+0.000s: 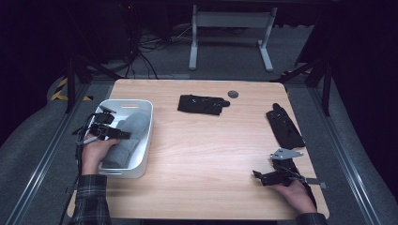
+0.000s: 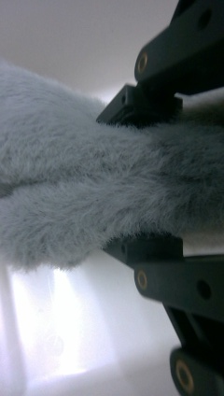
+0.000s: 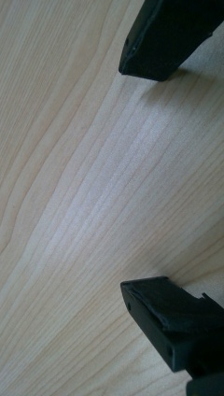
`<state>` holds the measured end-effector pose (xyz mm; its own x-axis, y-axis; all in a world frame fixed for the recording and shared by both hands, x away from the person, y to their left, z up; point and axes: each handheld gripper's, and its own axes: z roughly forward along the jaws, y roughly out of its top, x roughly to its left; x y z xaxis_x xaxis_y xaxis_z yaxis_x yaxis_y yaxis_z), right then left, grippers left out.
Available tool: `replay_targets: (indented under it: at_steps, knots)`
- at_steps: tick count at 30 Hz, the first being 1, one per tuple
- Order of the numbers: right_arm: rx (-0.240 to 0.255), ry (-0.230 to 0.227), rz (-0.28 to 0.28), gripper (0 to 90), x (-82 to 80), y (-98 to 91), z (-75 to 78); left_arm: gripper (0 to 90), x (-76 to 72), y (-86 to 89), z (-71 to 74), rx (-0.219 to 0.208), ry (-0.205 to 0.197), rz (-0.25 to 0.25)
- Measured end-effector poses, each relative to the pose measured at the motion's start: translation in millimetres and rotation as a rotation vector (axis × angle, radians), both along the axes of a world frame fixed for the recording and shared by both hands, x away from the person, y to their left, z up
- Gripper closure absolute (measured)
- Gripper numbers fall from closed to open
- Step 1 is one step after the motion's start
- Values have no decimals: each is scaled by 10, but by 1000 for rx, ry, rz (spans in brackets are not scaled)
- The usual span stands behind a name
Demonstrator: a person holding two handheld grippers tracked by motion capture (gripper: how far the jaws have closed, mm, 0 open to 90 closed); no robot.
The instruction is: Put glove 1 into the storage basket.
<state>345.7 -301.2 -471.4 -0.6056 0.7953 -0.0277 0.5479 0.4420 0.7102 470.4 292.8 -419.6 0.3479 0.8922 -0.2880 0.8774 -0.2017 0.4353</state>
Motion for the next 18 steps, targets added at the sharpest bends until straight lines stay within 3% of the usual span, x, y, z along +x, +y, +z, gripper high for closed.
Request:
replay_targets:
  at_steps: [7,10,11,13,16,18]
  knots:
    - [0,0,0,1,0,0,0,230,-51,9,110,47,-59,11]
    - [0,0,0,1,0,0,0,203,-100,-10,233,29,-107,9]
    - [0,0,0,1,0,0,0,203,-100,-10,233,29,-107,9]
    - [0,0,0,1,0,0,0,205,-129,-34,291,0,-140,-5]
    - [0,0,0,1,0,0,0,209,-171,-118,368,10,-173,-51]
    - [0,0,0,1,0,0,0,214,-195,-170,434,-5,-201,-79]
